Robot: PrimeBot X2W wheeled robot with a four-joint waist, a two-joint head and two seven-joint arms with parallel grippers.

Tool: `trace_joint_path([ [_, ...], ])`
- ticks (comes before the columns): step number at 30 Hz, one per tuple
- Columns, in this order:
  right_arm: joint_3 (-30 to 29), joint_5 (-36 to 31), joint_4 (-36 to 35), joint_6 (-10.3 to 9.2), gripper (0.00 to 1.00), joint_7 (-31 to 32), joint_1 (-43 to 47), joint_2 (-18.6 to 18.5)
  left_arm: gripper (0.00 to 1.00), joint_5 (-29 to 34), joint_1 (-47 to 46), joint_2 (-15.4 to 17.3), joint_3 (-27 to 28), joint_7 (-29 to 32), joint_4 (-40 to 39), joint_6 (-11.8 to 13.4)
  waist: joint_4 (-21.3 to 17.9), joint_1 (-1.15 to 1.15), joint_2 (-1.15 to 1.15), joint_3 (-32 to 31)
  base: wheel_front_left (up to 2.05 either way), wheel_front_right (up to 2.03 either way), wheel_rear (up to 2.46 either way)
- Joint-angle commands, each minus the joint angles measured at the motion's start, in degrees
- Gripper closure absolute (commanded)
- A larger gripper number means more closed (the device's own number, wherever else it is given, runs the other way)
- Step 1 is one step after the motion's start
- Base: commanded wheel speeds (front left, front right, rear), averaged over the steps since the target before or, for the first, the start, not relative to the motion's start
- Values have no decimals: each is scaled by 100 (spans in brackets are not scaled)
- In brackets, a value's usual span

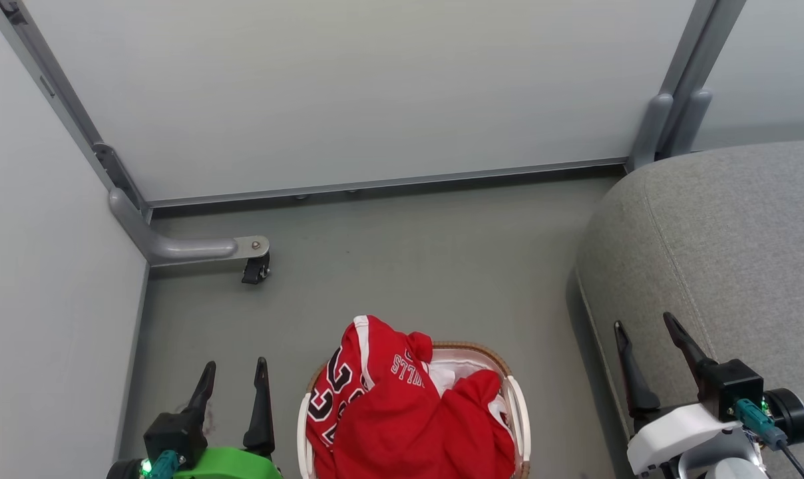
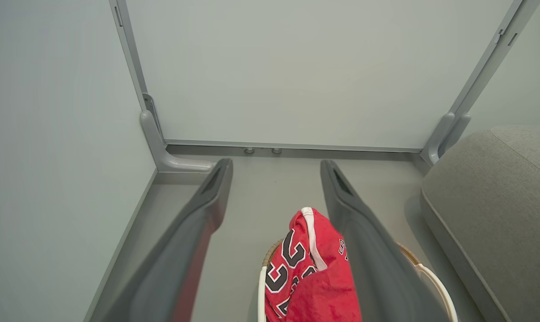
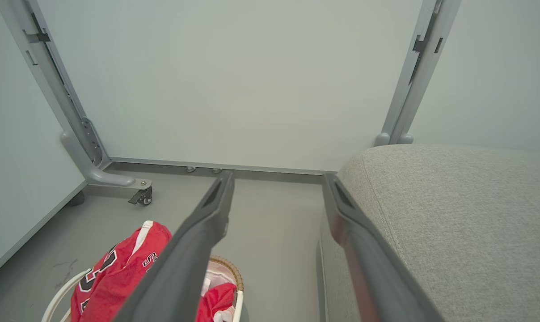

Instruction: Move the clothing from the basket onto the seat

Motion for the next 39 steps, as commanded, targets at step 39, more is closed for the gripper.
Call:
trace_joint_path([
  [39,19,-33,-253,0,0,-30,-516,-33,0,340,-664,34,-559,-15,337,-110,-204,0,0,1181,0,0,0],
])
